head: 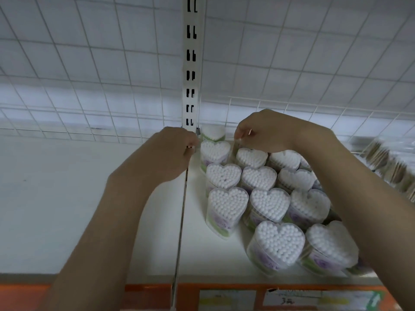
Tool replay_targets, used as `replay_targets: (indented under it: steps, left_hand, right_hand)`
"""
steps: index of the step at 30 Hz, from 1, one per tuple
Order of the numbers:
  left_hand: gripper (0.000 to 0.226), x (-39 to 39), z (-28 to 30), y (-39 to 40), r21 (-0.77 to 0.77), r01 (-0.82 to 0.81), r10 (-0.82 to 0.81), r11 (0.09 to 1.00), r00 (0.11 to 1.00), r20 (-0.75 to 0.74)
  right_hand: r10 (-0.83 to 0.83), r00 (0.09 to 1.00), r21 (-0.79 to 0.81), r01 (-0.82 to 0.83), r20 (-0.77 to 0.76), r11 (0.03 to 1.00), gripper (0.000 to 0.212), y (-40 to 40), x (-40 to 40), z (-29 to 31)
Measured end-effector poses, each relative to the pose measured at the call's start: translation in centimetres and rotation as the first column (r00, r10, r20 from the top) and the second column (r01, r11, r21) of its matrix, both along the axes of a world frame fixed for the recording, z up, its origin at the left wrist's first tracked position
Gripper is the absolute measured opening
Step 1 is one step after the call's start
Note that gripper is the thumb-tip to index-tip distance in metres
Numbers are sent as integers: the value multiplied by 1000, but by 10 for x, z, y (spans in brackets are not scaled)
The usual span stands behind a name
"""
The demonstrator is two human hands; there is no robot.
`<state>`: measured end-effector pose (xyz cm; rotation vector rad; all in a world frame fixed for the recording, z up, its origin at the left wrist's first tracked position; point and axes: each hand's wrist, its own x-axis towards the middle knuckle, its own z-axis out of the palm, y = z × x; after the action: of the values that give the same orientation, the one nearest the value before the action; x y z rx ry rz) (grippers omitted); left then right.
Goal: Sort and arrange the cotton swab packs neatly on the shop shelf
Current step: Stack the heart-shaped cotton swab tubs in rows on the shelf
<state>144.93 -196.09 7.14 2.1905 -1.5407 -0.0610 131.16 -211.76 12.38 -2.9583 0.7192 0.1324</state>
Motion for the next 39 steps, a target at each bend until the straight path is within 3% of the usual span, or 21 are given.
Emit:
replay_targets:
  steps: [10, 22, 29, 39]
  left_hand:
    - [31, 3, -6, -43, 123, 93, -89, 988, 995, -37]
    - [32, 3, -16, -52, 21, 115, -111, 993, 983, -143]
    - [32, -3, -15, -50, 5, 145, -142, 989, 976, -167]
    - [36, 6, -12, -39, -10, 105, -105, 994, 973, -206]
  right_hand:
    - [17, 1000, -72, -17, -13, 997, 36, -29, 41, -7]
    - [81, 997, -83, -81, -5, 993, 36, -33, 68, -19]
    - [18, 997, -41, -21, -69, 999, 51, -31, 75, -23]
    - [-44, 996, -3, 44, -75, 999, 52, -28, 82, -30]
